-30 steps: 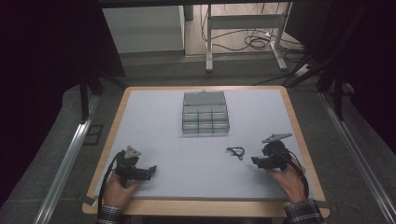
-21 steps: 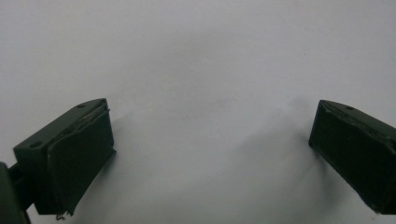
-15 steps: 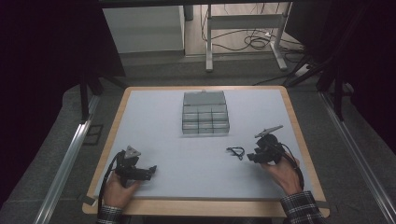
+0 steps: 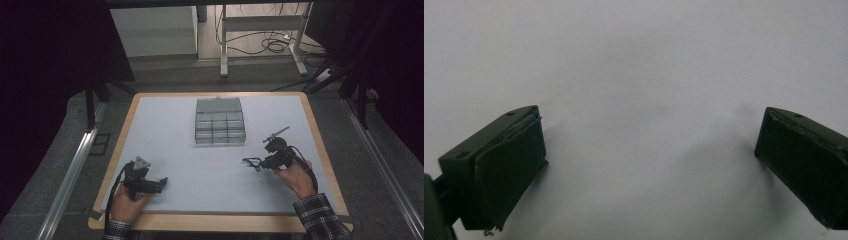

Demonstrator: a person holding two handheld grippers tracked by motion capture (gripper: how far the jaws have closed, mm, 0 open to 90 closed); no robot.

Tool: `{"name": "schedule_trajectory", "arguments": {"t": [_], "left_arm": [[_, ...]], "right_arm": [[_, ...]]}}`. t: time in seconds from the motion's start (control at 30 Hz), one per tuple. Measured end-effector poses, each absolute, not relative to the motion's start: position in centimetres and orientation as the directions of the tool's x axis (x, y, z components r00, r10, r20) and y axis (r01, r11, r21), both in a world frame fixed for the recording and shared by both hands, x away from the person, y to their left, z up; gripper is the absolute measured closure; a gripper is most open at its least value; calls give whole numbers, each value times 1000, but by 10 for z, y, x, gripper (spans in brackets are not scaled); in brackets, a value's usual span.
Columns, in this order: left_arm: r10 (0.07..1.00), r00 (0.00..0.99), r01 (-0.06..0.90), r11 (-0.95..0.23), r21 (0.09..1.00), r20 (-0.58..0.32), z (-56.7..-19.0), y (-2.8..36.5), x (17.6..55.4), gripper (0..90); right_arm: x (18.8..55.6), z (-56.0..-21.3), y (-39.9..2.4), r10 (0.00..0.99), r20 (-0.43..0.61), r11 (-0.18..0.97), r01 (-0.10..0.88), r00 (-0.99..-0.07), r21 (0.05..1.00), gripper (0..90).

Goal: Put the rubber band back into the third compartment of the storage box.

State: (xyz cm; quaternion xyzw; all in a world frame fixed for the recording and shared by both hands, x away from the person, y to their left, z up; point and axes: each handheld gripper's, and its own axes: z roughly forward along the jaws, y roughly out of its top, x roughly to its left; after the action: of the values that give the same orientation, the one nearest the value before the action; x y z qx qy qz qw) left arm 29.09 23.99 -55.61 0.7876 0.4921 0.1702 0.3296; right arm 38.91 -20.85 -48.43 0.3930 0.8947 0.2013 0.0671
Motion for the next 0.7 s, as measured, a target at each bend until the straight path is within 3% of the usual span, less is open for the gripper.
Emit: {"name": "schedule_trajectory", "arguments": {"t": [0.43,0.57,0.7], "left_arm": [[887,458,663,-299,687,-56,-556,240,291,0],[887,458,663,-299,687,-56,-556,240,291,0],[887,458,663,-299,687,-56,-556,240,291,0]], "right_arm": [[408,-488,-188,717,21,653,683,-696,328,701],[413,-490,-180,715,-1,670,685,-699,288,751],[416,-491,-172,702,-16,694,678,-712,243,866]]}}
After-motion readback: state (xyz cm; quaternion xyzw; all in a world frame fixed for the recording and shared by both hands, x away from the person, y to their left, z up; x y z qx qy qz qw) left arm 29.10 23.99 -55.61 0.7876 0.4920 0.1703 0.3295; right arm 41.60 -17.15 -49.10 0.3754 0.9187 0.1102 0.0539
